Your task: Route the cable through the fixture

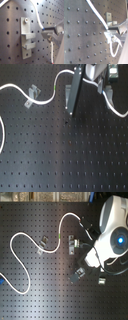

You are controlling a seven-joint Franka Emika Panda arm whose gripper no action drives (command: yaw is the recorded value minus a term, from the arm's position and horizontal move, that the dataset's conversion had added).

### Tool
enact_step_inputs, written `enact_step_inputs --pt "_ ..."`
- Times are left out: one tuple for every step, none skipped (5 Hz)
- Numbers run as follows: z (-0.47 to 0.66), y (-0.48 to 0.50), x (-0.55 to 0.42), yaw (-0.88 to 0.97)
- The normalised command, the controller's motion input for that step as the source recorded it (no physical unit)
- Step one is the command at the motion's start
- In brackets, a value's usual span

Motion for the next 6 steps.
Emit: enact_step_inputs --pt "-0.21 -0.26 -0.037 -0.61" --pt "-0.09 -0.268 0.117 -0.75" --pt "-0.13 -0.227 0.168 -0.77" --pt "-0.17 -0.173 0.182 -0.78" --pt "-0.11 -0.083 0.066 -0.79" --pt "-0.08 -0.081 -0.028 -0.78"
